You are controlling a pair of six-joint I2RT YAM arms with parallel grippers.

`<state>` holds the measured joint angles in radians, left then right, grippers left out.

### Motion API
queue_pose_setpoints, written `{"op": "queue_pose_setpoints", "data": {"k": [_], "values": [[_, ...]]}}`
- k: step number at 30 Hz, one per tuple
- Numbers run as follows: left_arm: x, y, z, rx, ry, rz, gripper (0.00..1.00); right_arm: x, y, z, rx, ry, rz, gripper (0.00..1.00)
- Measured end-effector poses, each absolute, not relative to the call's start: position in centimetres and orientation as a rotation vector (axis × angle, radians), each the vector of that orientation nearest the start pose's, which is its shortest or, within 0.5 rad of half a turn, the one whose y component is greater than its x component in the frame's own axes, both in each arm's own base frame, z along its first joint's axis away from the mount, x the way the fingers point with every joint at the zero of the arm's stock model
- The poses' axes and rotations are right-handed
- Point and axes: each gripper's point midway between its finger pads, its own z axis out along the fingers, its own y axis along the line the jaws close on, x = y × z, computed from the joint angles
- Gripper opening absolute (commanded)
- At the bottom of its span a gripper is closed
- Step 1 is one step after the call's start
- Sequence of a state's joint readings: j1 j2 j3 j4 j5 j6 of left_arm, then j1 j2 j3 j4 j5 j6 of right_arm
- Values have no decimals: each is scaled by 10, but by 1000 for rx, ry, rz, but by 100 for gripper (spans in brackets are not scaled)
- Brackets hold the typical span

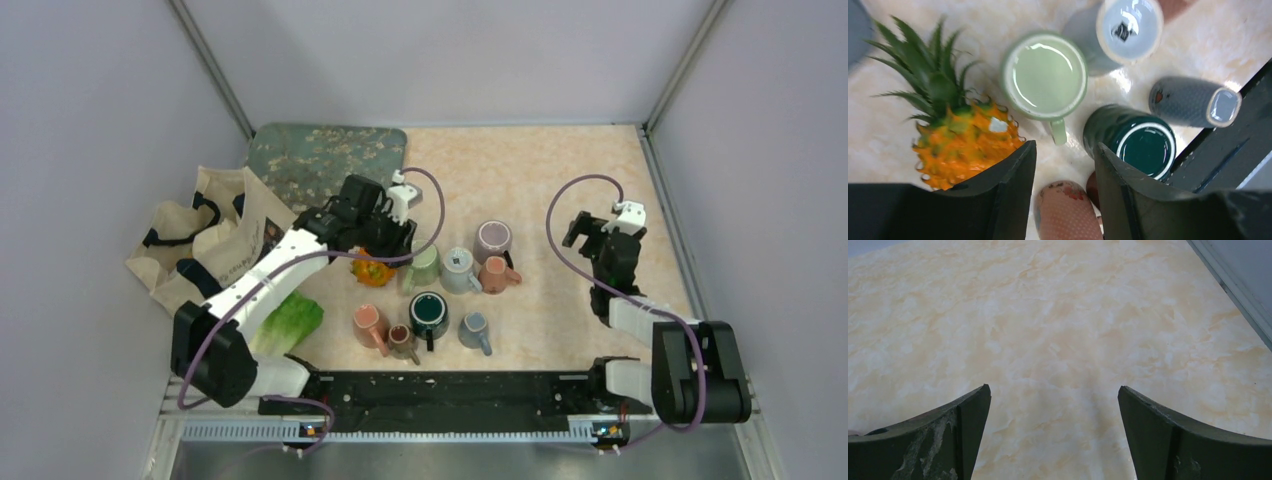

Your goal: Turn the mug right side up

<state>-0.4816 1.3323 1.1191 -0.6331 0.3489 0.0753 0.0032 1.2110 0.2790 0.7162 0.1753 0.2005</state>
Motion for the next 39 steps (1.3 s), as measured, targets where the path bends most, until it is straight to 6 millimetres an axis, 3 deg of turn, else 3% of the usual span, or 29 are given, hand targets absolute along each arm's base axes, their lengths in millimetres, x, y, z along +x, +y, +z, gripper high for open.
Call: {"op": "queue_pose_setpoints", "data": {"k": [4,10,16,24,29,33,39], "values": [[253,-213,140,878,2403,-581,51,354,-21,105,308,1760,-6,98],[243,-220,107,907,2484,-541,48,354,-21,106,313,1749,0,98],[248,-210,77,847,2571,-413,47,354,-23,106,322,1747,-13,98],[264,-216,62,793,2565,-388,46,354,-23,101,323,1763,-16,98],[265,-215,48,789,2582,-375,30,354,-23,101,323,1763,-15,98],[271,-218,47,783,2559,-375,0,354,-22,101,319,1765,-10,97],[282,-219,49,733,2541,-411,0,354,-18,99,302,1778,9,96]]}}
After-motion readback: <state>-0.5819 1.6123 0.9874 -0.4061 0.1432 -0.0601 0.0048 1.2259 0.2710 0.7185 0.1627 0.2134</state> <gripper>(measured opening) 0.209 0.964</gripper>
